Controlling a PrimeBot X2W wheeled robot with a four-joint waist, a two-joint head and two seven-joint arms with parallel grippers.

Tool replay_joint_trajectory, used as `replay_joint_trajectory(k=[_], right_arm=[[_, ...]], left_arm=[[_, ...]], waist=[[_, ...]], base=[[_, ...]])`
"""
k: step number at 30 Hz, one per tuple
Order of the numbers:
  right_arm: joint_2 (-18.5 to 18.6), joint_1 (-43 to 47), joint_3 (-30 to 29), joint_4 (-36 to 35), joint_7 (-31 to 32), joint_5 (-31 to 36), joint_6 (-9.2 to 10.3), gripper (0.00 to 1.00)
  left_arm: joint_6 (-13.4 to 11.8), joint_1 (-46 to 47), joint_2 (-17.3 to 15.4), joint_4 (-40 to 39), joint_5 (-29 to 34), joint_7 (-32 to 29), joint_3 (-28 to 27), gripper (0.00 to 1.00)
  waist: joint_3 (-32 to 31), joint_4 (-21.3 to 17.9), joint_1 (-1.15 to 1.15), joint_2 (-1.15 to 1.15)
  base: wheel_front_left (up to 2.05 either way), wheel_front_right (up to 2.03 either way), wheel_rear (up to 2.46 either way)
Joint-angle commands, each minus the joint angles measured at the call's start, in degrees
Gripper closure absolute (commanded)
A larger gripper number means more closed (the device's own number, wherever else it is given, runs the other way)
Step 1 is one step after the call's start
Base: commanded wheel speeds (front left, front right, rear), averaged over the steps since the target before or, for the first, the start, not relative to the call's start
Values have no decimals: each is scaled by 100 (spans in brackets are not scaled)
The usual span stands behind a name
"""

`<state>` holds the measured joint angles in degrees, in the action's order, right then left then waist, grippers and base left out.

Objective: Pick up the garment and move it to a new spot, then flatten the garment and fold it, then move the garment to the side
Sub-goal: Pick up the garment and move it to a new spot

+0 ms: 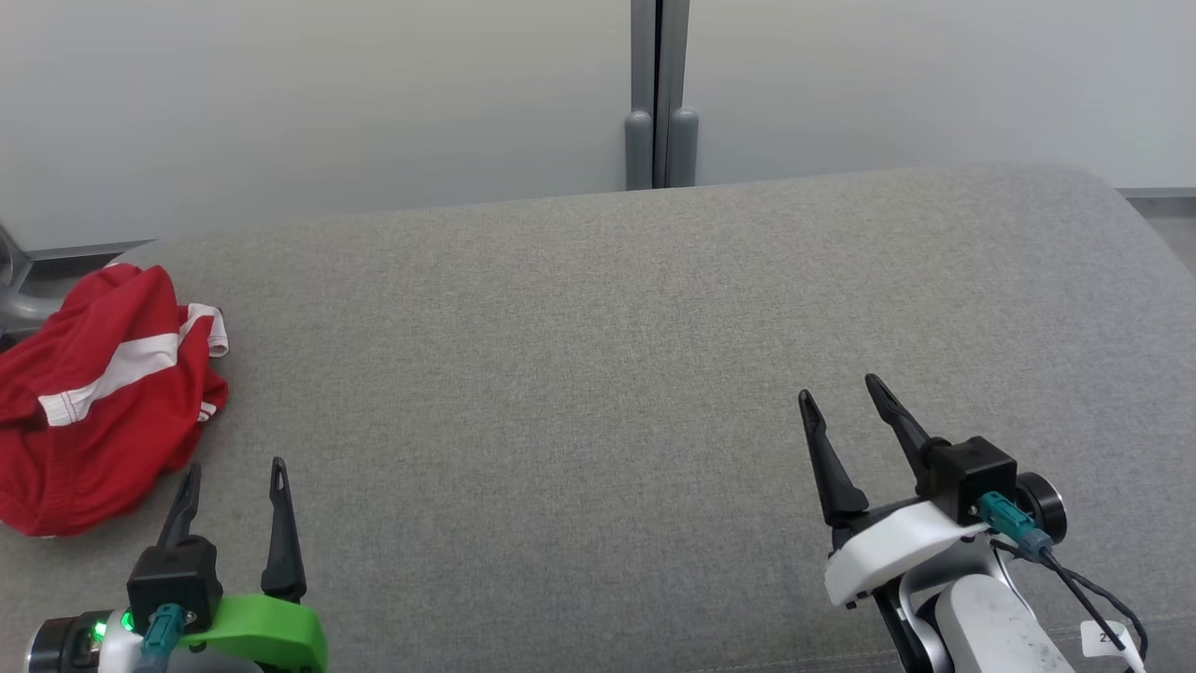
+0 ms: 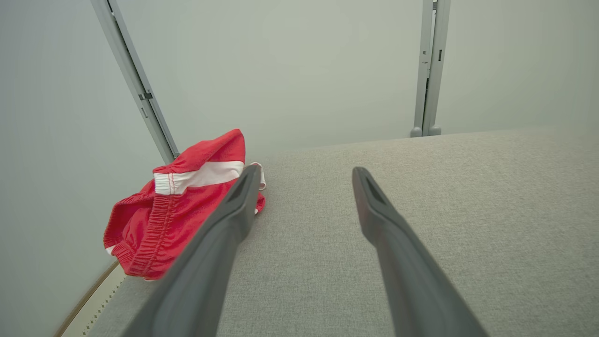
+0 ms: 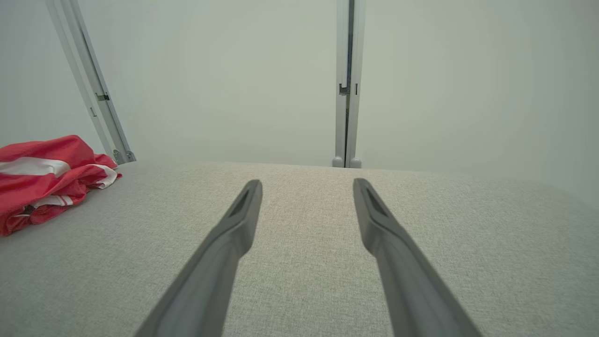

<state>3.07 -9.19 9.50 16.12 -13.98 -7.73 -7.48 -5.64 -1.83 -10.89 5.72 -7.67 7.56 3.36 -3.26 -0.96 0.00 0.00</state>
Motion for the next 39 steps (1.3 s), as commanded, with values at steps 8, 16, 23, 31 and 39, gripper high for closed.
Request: replay_joint_trajectory(k=[8,16,23,31,39], right_arm=[[23,-61,-38,108,-51,50,-1,0],[31,-44,-71,178,-81,-46,-1,0],[26,-49,-76,189,-110,-124,-1,0],[31,33,-47,221,-120,-220,-1,0],[41,70,-29,258,-129,-254,-1,0]], left_arm=[[-36,-68,-63,53,-18,18,-123,0],[-53,-90,-71,124,-129,151,-160,0],[-72,-34,-98,130,-158,225,-142,0],[-90,-76,-172,182,-226,269,-197,0],[-146,-177,-198,138,-207,299,-175,0]], waist=[[-18,7,0,0],[-13,37,0,0],[-16,134,0,0],[-51,482,0,0],[-118,933,0,0]], base=[[0,0,0],[0,0,0],[0,0,0],[0,0,0],[0,0,0]])
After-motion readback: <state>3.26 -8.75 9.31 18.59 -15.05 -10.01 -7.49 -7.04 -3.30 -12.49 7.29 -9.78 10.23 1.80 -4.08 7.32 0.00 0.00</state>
